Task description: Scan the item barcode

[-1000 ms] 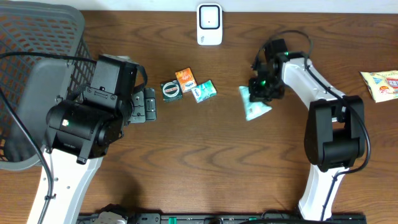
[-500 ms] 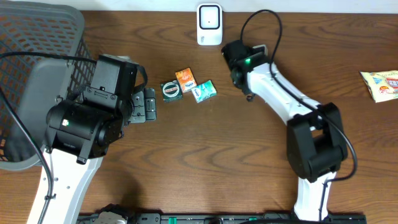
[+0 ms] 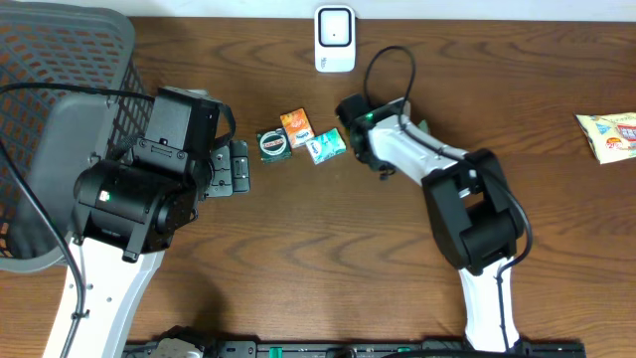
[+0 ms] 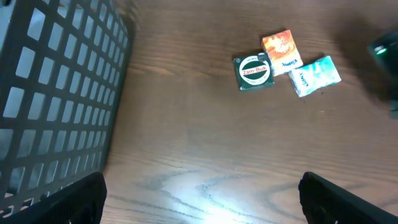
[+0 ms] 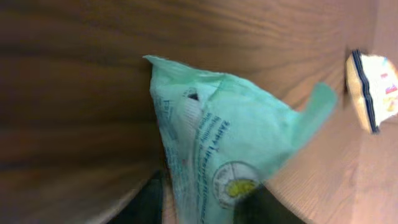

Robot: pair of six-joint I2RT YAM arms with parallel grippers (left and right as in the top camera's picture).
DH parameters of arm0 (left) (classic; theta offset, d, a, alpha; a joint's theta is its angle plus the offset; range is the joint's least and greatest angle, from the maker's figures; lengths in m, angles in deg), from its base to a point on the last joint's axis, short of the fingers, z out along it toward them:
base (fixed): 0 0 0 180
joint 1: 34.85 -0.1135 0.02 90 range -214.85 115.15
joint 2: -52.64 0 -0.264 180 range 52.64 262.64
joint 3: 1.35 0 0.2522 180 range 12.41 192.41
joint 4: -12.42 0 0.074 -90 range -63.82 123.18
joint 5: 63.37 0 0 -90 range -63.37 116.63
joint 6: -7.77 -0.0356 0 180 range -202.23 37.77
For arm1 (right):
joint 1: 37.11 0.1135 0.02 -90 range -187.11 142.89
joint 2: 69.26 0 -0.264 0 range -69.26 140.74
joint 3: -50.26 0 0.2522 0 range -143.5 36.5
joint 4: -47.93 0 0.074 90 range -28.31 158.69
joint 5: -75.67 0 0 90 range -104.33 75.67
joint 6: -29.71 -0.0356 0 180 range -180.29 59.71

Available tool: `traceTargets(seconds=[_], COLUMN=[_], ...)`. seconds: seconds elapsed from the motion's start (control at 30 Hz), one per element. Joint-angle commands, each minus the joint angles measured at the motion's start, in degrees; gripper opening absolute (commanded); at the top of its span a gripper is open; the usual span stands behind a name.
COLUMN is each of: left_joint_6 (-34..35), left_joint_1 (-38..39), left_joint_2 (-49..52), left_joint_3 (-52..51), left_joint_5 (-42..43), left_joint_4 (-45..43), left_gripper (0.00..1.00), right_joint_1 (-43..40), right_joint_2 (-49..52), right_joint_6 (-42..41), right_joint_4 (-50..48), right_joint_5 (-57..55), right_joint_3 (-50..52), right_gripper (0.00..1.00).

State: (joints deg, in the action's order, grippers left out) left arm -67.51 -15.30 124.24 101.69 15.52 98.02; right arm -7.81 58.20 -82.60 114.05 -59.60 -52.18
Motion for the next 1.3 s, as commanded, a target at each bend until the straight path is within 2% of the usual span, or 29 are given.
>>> traceTargets(seconds=[0.0, 0.1, 0.13, 0.4, 0.5, 0.6, 0.67, 0.77, 0.97, 1.17, 1.23, 1.27], left_joint_6=[-0.52, -0.52, -0.52, -0.52, -0.52, -0.55, -0.55, -0.52, -0.52, -0.52, -0.52, -0.52], left_joint_1=[-0.28, -0.28, -0.28, -0.28, -0.28, -0.28, -0.28, -0.28, -0.28, -0.28, -0.28, -0.28], left_joint_2=[0.26, 0.26, 0.26, 0.26, 0.26, 0.26, 0.26, 0.26, 0.26, 0.26, 0.26, 0.26], left_joint_3=[0.46, 0.46, 0.46, 0.46, 0.46, 0.46, 0.46, 0.46, 0.46, 0.46, 0.46, 0.46], left_joint_5=[-0.96, -0.96, -0.96, -0.96, -0.96, -0.96, -0.96, -0.96, -0.96, -0.96, -0.96, -0.96], left_joint_4=[0.17, 0.15, 0.17, 0.17, 0.15, 0.15, 0.15, 0.15, 0.15, 0.17, 0.17, 0.17], left_gripper=[0.98, 0.98, 0.98, 0.98, 0.98, 0.98, 0.98, 0.98, 0.98, 0.98, 0.98, 0.98], right_joint_1=[4.26, 6.75, 7.54, 6.88, 3.19, -1.49, -4.87, -9.07, -14.21, -14.43, -14.05, -13.90], right_joint_2=[-0.22, -0.22, -0.22, -0.22, -0.22, -0.22, -0.22, -0.22, -0.20, -0.13, -0.13, -0.11], right_joint_6=[-0.81, -0.79, -0.79, -0.76, 1.99, 8.13, 13.60, 15.74, 15.74, 15.74, 15.74, 15.72], right_joint_4=[0.66, 1.27, 1.55, 6.80, 7.02, 7.08, 7.91, 9.79, 12.00, 9.35, 7.52, 6.62], right_joint_5=[2.86, 3.26, 3.26, 3.96, 10.32, 24.46, 36.28, 45.62, 47.41, 47.39, 47.39, 47.39], right_joint_3=[-2.67, -4.35, -5.07, -12.11, -13.75, -14.03, -13.94, -13.79, -12.83, -10.27, -8.61, -7.85], right_gripper=[0.45, 0.64, 0.68, 0.72, 0.72, 0.71, 0.67, 0.67, 0.65, 0.62, 0.58, 0.52])
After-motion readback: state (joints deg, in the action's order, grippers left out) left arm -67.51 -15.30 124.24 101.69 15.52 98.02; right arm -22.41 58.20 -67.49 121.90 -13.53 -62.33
